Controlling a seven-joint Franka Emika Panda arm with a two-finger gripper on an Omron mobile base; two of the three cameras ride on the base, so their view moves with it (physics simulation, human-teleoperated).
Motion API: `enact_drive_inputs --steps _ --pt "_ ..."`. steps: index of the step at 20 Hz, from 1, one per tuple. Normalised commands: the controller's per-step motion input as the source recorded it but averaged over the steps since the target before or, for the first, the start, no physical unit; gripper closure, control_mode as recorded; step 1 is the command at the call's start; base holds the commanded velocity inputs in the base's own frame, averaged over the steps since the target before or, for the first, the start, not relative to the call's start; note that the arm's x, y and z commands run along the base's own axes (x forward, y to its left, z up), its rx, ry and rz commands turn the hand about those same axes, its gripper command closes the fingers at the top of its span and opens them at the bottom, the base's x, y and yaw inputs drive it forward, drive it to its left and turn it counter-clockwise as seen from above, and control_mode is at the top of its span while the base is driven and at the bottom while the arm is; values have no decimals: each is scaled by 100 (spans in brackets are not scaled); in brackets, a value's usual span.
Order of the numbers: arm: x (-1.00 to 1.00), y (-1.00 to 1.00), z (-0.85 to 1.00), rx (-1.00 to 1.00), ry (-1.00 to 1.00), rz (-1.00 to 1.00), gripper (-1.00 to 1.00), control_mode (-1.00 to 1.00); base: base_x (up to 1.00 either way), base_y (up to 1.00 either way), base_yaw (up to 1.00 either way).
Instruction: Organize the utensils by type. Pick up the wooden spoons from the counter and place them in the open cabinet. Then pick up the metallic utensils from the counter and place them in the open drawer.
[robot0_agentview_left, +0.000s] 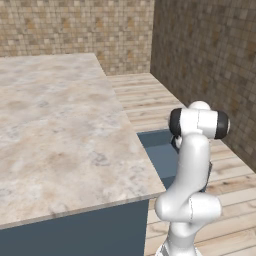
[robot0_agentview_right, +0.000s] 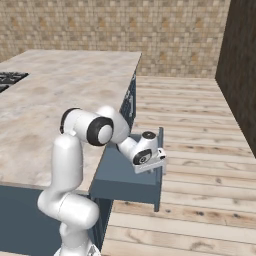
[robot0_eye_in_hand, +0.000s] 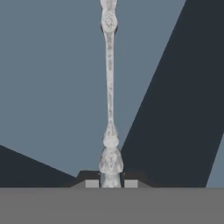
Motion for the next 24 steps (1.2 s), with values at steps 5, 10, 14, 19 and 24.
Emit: enact_drive_inputs --steps 5,10,14,19,24 --pt "0 -29 0 1 0 2 100 -100 0 0 0" --pt "0 -26 0 1 0 2 100 -100 0 0 0" --pt "0 -29 0 1 0 2 100 -100 0 0 0" --pt "0 -24 0 1 0 1 100 -100 0 0 0" --pt "0 -15 0 1 0 1 100 -100 0 0 0"
